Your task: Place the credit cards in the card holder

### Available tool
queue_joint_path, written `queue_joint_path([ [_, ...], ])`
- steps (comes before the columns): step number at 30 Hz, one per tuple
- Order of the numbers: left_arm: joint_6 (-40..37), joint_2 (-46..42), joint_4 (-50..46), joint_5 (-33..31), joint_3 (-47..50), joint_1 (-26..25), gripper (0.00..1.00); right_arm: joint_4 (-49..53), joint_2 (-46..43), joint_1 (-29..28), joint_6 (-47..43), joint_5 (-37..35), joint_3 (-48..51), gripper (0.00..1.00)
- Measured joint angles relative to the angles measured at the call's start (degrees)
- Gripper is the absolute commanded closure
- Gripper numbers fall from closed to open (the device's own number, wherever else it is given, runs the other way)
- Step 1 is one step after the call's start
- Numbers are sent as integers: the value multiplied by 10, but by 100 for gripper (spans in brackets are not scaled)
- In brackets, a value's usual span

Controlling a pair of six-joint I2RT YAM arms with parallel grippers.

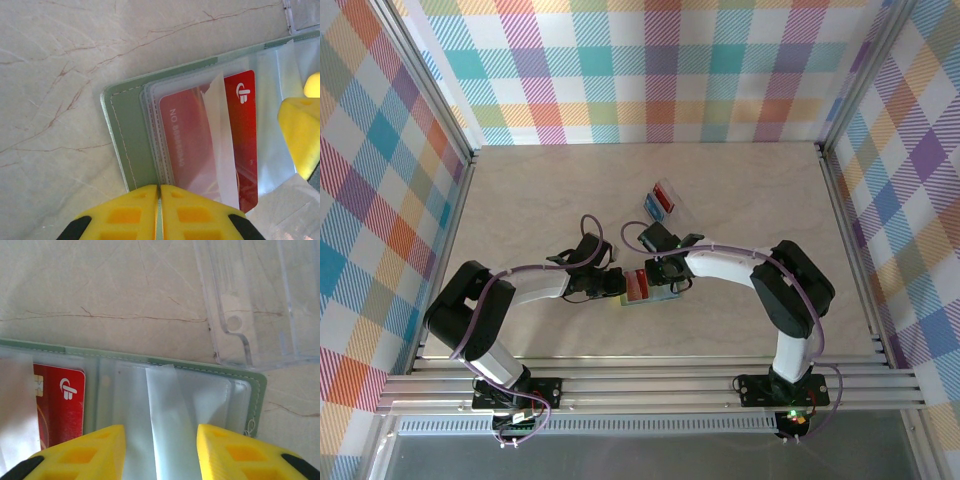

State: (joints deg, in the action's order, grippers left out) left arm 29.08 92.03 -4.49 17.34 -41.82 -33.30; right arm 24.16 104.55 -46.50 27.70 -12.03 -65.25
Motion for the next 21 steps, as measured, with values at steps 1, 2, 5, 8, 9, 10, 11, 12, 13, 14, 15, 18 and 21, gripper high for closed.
queue_joint_path([
  [1, 0, 0, 0, 0, 0, 0, 88, 0, 0, 0, 0, -3, 0, 58],
  [2, 0, 0, 0, 0, 0, 0, 88, 0, 0, 0, 0, -4, 0, 59],
  [5, 0, 0, 0, 0, 0, 0, 88, -1, 3, 0, 1, -10, 5, 62],
  [8, 0, 0, 0, 0, 0, 0, 88, -3, 5, 0, 1, -16, 8, 70],
  [9, 0, 0, 0, 0, 0, 0, 88, -3, 5, 0, 0, -18, 8, 72],
  [10, 0, 0, 0, 0, 0, 0, 88, -4, 5, 0, 0, -19, 9, 74],
  [11, 0, 0, 0, 0, 0, 0, 88, -4, 5, 0, 1, -21, 10, 76],
  [12, 0, 0, 0, 0, 0, 0, 88, -5, 5, 0, 0, -21, 10, 78],
  [13, 0, 0, 0, 0, 0, 0, 88, -6, 5, 0, 0, -22, 10, 81],
  [14, 0, 0, 0, 0, 0, 0, 88, -6, 5, 0, 1, -23, 11, 83],
  [15, 0, 0, 0, 0, 0, 0, 88, -6, 5, 0, 0, -23, 11, 86],
  [18, 0, 0, 0, 0, 0, 0, 88, -12, 3, 0, -2, -20, 16, 91],
  [21, 0, 0, 0, 0, 0, 0, 88, -16, -1, 0, -2, -14, 19, 96],
])
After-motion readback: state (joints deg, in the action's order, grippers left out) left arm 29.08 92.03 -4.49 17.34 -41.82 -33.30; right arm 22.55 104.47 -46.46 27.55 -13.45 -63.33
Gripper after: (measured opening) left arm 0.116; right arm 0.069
